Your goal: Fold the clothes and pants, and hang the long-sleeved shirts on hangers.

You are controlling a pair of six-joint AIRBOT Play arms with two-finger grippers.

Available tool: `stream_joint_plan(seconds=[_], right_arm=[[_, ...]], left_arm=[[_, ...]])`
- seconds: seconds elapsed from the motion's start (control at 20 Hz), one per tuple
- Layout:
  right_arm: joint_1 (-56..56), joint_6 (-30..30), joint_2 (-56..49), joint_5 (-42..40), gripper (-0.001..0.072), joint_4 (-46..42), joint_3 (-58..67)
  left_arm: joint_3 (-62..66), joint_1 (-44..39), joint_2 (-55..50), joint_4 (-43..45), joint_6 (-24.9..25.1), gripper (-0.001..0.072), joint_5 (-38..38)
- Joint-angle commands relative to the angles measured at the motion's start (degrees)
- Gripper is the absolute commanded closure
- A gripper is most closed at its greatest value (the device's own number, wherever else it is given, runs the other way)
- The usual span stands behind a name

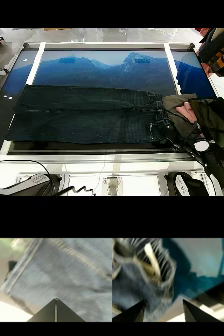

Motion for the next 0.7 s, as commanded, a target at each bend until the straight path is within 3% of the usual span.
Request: stream_joint_plan(seconds=[0.0,0.05,0.1,0.15,0.3,0.35,0.65], right_arm=[[0.04,0.55,-5.9,-10.14,0.0237,7.69,-1.25],[0.04,0.09,-7.28,-11.1,0.0259,8.98,-1.25],[0.04,-0.87,-8.31,-11.52,0.0263,10.73,-1.25],[0.04,-2.27,-9.03,-11.72,0.0288,12.2,-1.25],[0.04,-5.55,-9.2,-11.45,0.0576,12.83,-0.46],[0.04,-6.6,-9.2,-10.91,0.0637,12.81,0.24],[0.04,-11.56,-9.22,-10.03,0.067,12.26,4.28]], left_arm=[[-6.86,3.56,2.54,3.52,-1.6,0.0571,4.11],[-9.27,4.28,2.27,3.82,-1.6,0.0279,4.85],[-11.52,5.05,1.95,3.82,-1.95,0.0123,5.77],[-13.99,5.9,1.68,3.61,-2.62,0.0126,6.8],[-20.24,8.13,1.64,3.41,-2.64,0.0126,11.02],[-21.92,8.83,1.64,3.34,-2.69,0.0126,12.68],[-27.1,9.53,-3.23,-11.56,-2.64,0.0127,25.29]])
